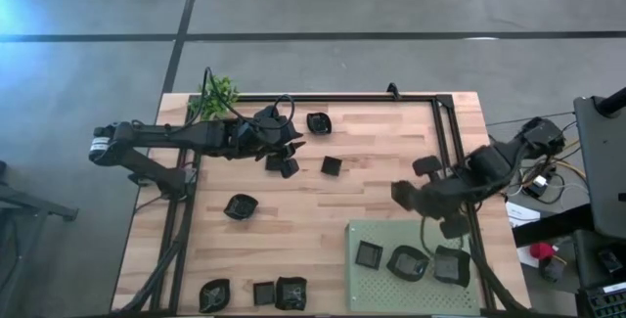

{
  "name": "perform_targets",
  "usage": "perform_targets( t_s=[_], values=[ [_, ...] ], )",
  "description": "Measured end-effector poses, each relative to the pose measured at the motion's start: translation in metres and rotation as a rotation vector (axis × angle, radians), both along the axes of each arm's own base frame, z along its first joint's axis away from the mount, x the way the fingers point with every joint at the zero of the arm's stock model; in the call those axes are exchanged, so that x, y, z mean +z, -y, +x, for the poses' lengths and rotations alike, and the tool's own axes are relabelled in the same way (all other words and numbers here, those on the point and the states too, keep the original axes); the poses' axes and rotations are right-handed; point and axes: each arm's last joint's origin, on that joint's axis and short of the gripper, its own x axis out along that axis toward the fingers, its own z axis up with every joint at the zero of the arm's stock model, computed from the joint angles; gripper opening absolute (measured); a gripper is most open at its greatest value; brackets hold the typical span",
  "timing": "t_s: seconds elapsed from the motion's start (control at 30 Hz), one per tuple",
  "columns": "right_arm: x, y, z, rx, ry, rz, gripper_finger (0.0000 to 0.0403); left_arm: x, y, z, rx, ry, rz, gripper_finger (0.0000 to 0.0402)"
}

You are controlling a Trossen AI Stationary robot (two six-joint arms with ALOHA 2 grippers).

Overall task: Pick & Place Mini shaped plates
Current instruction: Stack the distorted square plate on the distorted square plate on the shelf

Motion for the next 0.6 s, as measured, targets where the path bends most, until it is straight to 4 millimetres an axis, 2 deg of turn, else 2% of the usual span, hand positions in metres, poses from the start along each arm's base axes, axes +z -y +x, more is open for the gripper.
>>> perform_targets(
  t_s=[0.17,0.33,0.6],
  values=[
    [0.008,-0.015,-0.011,0.098,0.027,0.018,0.0008,0.0,0.0,0.0,-0.004,-0.003,0.006,0.0092],
    [0.023,-0.026,-0.023,0.113,0.047,0.107,0.0008,0.0,0.0,0.0,-0.004,-0.003,0.007,0.0092],
    [0.029,-0.043,-0.041,0.084,-0.112,0.31,0.0008,0.0,-0.001,0.0,0.011,-0.003,0.017,0.0092]
  ],
)
